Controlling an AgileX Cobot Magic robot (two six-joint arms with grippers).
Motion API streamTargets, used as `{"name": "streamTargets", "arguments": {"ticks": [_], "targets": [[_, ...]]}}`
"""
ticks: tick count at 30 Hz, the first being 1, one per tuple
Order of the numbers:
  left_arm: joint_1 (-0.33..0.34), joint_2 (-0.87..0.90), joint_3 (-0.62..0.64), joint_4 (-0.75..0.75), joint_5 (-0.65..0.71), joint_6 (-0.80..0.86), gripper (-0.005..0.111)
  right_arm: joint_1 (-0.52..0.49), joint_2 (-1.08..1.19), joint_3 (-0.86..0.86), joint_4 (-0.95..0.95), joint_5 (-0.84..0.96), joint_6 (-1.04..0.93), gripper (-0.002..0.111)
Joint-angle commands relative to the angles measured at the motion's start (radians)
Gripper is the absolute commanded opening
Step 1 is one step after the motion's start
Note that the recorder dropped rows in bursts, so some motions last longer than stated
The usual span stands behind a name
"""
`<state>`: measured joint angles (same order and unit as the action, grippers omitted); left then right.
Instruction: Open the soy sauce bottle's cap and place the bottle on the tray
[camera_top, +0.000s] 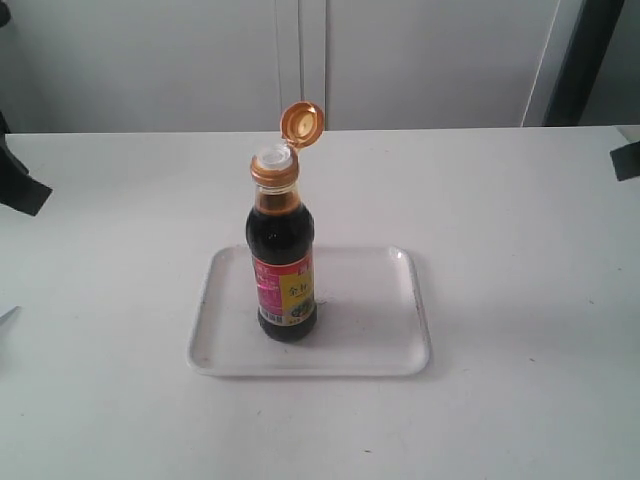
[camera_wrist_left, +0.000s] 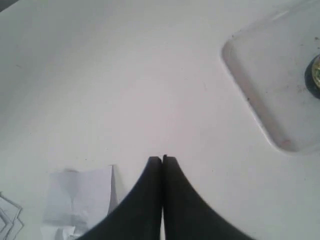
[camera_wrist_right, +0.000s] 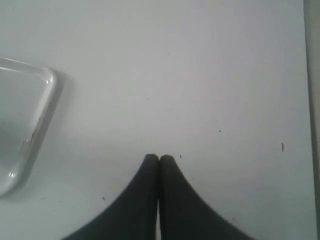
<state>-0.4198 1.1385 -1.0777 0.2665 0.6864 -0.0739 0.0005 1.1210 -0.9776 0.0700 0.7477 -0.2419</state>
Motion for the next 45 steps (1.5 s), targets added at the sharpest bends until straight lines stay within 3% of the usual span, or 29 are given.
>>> {"name": "streamTargets", "arguments": {"ticks": [1,17,25,45], "targets": [[0.002,-0.058,0.042,0.009,-0.008,-0.020,0.000,0.004,-0.061,0.012,0.018,-0.023,0.021,0.000],[0.002,-0.333,0.288,0.023,-0.216,-0.122,0.000,0.004,-0.465,0.281,0.071,-0.388,0.019,0.000],[0.002,-0.477,0.419,0.023,-0.328,-0.183,0.000,0.019,-0.604,0.366,0.095,-0.410,0.030,0.000],[0.000,-0.871,0.625,0.023,-0.380,-0.267,0.000,0.019,-0.860,0.560,0.136,-0.513,0.031,0.000]]}}
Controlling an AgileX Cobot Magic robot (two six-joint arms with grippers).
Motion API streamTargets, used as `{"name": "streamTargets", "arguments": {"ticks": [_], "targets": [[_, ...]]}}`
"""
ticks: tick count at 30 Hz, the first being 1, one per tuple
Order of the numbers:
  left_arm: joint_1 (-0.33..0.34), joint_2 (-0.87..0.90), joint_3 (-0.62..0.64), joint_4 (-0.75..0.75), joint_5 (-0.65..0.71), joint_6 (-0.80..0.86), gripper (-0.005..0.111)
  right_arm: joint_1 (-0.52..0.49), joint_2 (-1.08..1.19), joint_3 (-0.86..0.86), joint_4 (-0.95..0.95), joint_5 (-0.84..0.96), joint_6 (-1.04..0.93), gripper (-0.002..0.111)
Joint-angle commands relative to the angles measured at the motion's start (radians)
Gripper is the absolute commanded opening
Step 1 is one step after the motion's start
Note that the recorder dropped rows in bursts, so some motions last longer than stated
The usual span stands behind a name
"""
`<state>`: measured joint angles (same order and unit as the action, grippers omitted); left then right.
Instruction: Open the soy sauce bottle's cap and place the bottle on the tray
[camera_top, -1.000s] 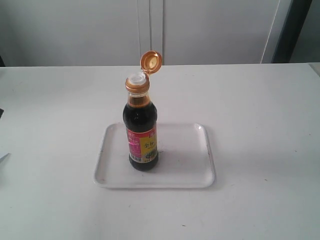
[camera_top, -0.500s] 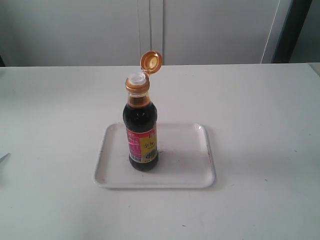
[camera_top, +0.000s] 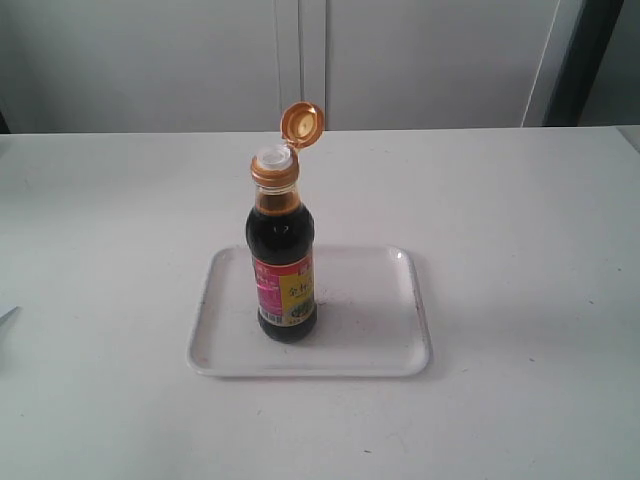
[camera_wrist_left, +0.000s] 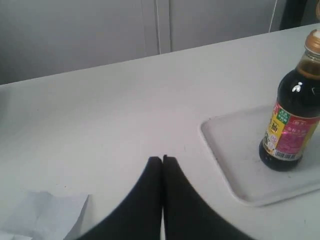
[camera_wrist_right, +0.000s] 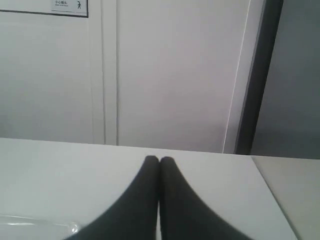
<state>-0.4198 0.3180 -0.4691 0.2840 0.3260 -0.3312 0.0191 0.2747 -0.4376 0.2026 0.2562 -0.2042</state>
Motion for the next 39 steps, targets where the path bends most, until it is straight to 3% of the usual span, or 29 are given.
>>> {"name": "streamTargets", "arguments": {"ticks": [1,25,30,34,39], "targets": [[0.000,-0.067,0.020,0.005,-0.022,-0.010,0.000,0.001,-0.014,0.020,0.004,-0.011,-0.007,0.000],[0.000,-0.074,0.020,0.004,-0.008,0.003,0.000,0.001,-0.014,0.020,0.006,-0.010,-0.007,0.000],[0.000,-0.074,0.020,-0.171,-0.010,0.280,0.000,0.001,-0.014,0.020,0.006,-0.010,-0.007,0.000],[0.000,-0.074,0.024,-0.186,-0.012,0.299,0.000,0.001,-0.014,0.020,0.006,-0.010,-0.007,0.000],[0.001,-0.074,0.092,-0.188,-0.126,0.310,0.000,0.001,-0.014,0.020,0.006,-0.010,-0.007,0.000]]}}
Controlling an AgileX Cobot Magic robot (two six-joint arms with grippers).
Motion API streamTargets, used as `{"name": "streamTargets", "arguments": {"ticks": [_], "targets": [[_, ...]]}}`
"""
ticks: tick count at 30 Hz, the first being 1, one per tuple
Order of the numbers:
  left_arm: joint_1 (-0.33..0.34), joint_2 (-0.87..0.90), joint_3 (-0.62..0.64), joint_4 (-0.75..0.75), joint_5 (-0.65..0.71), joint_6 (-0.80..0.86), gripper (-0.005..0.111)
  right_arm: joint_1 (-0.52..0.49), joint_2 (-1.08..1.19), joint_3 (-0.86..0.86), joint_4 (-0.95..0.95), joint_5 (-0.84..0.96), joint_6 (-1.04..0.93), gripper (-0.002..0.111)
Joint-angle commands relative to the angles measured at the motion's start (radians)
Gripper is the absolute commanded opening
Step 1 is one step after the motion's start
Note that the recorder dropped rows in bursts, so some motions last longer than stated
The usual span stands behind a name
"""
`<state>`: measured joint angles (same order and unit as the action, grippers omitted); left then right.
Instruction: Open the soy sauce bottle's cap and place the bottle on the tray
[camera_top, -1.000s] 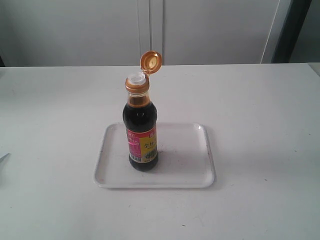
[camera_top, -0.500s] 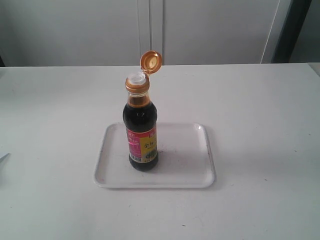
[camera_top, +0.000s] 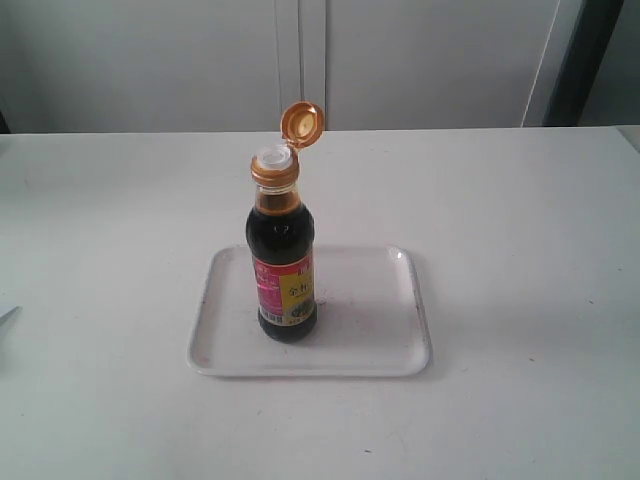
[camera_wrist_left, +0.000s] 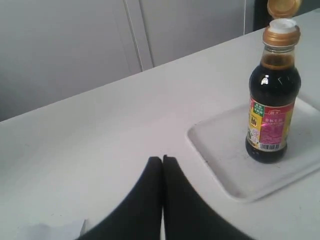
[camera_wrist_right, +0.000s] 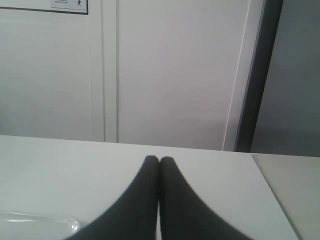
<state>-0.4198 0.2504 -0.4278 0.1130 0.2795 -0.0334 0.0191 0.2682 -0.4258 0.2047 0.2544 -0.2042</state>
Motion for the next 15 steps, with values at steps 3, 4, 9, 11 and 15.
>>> {"name": "streamTargets", "arguments": {"ticks": [3,4,9,11,15], "targets": [[0.001,-0.007,0.081,-0.017,-0.094,0.016,0.000,0.001,-0.007,0.008,0.004,-0.008,-0.007,0.000],[0.001,-0.007,0.089,-0.020,-0.094,0.016,0.000,0.001,-0.007,0.008,0.004,-0.008,-0.007,0.000],[0.001,-0.011,0.140,-0.047,-0.137,0.044,0.000,0.001,-0.007,0.008,0.004,-0.008,-0.007,0.000],[0.001,-0.022,0.163,-0.055,-0.139,0.058,0.000,0.001,-0.007,0.008,0.004,-0.008,-0.007,0.000],[0.028,-0.085,0.210,-0.083,-0.127,0.056,0.000,0.001,-0.007,0.008,0.004,-0.008,-0.007,0.000]]}}
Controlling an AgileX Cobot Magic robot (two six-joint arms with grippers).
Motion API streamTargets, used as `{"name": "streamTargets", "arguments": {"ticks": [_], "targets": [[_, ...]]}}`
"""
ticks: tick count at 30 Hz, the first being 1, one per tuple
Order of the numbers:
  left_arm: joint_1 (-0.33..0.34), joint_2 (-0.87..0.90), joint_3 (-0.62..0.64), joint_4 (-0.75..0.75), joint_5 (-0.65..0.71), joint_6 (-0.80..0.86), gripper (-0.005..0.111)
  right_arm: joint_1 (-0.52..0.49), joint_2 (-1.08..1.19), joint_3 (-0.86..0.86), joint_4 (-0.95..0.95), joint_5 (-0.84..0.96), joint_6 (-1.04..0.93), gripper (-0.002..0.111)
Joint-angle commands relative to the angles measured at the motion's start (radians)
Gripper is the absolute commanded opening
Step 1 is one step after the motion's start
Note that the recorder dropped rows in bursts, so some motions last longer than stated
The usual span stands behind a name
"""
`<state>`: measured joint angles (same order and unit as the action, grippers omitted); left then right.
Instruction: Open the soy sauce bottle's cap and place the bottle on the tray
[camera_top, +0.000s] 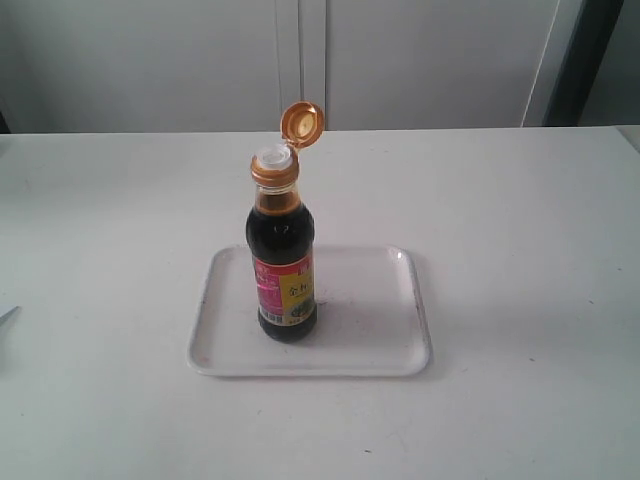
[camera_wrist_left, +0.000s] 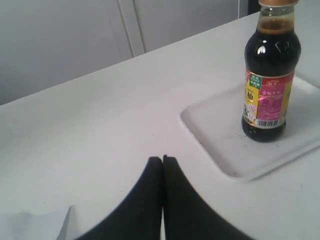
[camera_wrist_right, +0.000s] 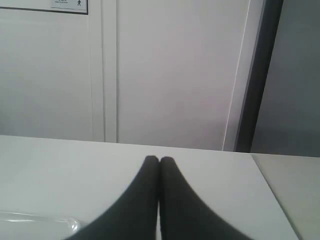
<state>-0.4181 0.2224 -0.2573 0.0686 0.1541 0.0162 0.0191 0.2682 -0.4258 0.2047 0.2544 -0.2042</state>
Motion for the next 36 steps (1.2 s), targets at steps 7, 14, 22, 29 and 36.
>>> {"name": "streamTargets", "arguments": {"ticks": [7,14,22,29,36], "targets": [[0.112,-0.143,0.091,-0.055,0.048,0.007,0.000,0.001,-0.007,0.008,0.004,-0.008,-0.007,0.000],[0.183,-0.219,0.153,-0.105,0.058,0.007,0.000,0.001,-0.007,0.008,0.004,-0.008,-0.007,0.000],[0.245,-0.222,0.208,-0.138,0.084,0.007,0.000,0.001,-0.007,0.008,0.004,-0.008,-0.007,0.000],[0.293,-0.222,0.257,-0.163,0.077,0.007,0.000,0.001,-0.007,0.008,0.004,-0.008,-0.007,0.000],[0.328,-0.222,0.257,-0.173,0.079,0.004,0.000,0.001,-0.007,0.008,0.004,-0.008,-0.007,0.000]]}}
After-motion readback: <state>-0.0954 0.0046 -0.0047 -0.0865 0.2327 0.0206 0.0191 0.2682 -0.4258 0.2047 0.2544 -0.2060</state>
